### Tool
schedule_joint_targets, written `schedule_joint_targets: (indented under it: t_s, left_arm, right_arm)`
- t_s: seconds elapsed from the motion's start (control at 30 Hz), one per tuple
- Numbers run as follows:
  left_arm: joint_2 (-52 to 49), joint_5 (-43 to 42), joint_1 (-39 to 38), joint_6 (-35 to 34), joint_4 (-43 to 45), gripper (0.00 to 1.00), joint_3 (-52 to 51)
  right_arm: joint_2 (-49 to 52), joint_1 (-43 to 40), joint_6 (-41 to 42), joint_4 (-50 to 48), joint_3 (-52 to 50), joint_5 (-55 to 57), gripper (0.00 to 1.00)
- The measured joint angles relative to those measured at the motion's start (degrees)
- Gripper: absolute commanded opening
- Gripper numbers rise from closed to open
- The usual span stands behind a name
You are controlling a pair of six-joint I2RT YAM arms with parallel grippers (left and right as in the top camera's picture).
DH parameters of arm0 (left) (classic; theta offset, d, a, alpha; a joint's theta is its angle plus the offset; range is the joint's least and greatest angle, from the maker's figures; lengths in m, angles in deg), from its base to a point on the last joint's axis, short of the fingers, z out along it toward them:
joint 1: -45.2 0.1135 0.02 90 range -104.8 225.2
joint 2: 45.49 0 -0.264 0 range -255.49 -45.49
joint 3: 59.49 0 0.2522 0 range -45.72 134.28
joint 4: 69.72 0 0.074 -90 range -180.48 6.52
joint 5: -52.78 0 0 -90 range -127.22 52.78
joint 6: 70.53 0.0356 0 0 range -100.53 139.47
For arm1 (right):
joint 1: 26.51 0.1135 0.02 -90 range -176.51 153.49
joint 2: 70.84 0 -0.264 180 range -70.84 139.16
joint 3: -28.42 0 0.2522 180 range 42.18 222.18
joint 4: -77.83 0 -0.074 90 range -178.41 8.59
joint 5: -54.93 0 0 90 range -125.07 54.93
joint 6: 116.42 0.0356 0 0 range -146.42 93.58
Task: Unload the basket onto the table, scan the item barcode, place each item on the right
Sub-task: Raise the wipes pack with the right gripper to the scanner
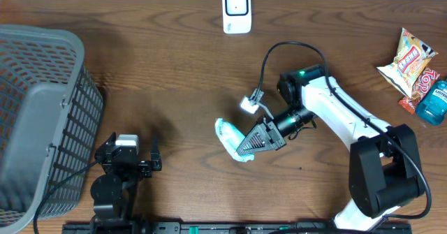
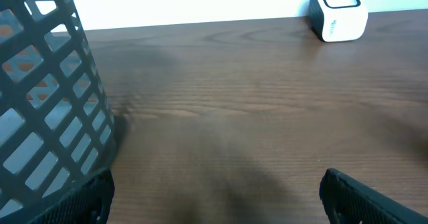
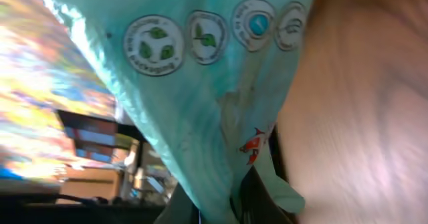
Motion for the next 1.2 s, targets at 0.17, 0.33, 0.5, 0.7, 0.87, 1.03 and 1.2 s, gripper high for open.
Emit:
schedule_joint_targets:
  t_s: [0.17,0.33,0.5,0.7,0.87,1.03,1.2]
  left_arm:
    - [0.00,0.00,0.00,0.00,0.00,0.98,0.00]
    - [0.00,0.00,0.00,0.00,0.00,0.98,0.00]
    - [0.00,0.00,0.00,0.00,0.00,0.98,0.00]
    - [0.00,0.00,0.00,0.00,0.00,0.98,0.00]
    - [-0.04,0.02,0.00,0.00,0.00,0.98,0.00]
    - [-0.07,0.00,0.00,0.00,-0.02,0.98,0.02]
    - [-0.09,0.00,0.00,0.00,-0.02,0.98,0.02]
  right_arm:
    - [0.04,0.52,-9.92,9.27,0.00,-7.08,0.01]
    - [0.04,1.70,-21.94,11.74,0.00,-8.33,0.01]
    - [0.04,3.54,-29.40,11.74,0.00,-8.76,0.01]
    - [0.04,4.11,-31.06,6.80,0.00,-6.75,0.01]
    - [0.15,2.54,-15.98,-15.21,-0.44,1.77,0.01]
    - [0.50,-0.44,27.89,-45.18,0.09,27.32,0.01]
    - [0.98,-0.44,50.31,-50.62,4.98,46.66,0.01]
